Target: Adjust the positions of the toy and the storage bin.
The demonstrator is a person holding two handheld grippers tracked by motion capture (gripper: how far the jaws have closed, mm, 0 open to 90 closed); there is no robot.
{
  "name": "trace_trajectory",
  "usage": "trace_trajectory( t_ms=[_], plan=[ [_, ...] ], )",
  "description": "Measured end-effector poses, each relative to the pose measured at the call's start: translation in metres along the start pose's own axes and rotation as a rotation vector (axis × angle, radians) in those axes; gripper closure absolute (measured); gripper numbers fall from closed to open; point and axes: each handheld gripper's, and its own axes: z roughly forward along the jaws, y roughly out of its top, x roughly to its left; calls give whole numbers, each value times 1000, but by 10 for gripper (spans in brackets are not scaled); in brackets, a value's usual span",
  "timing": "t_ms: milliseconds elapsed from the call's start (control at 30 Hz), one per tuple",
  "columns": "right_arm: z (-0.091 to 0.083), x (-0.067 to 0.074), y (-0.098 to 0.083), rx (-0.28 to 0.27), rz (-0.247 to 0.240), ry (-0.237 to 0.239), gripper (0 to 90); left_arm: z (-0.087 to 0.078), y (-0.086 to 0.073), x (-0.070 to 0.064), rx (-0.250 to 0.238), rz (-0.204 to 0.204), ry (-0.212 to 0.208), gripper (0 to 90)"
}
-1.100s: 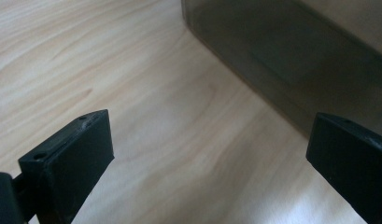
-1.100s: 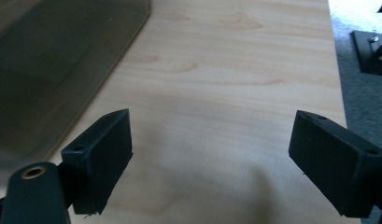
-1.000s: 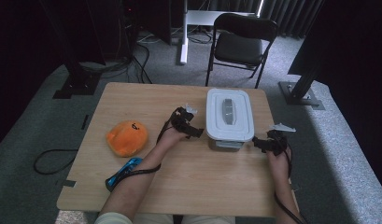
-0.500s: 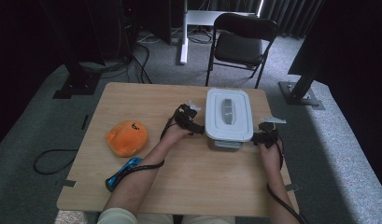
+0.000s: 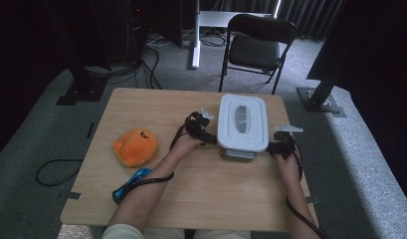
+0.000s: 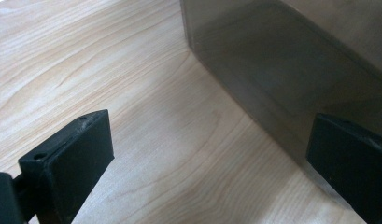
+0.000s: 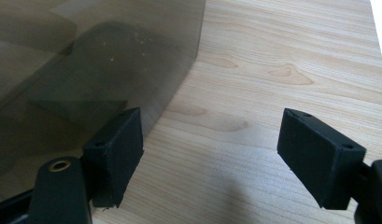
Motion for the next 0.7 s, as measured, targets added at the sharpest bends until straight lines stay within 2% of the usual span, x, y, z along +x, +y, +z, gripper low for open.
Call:
trace_trajectory(
  t_ms=[167, 300, 533, 700],
  plan=[
    [-2, 0, -2, -8, 5, 36, 239, -6, -4, -3, 6, -2, -15, 13],
    [-5, 5, -4, -7, -11, 60, 243, -12, -10, -5, 6, 7, -9, 13],
    [-15, 19, -9, -5, -54, 83, 244, -24, -18, -7, 23, 31, -11, 13],
    [-23, 27, -17, 3, -63, 119, 244, -32, -27, -8, 30, 37, -18, 13]
  ],
)
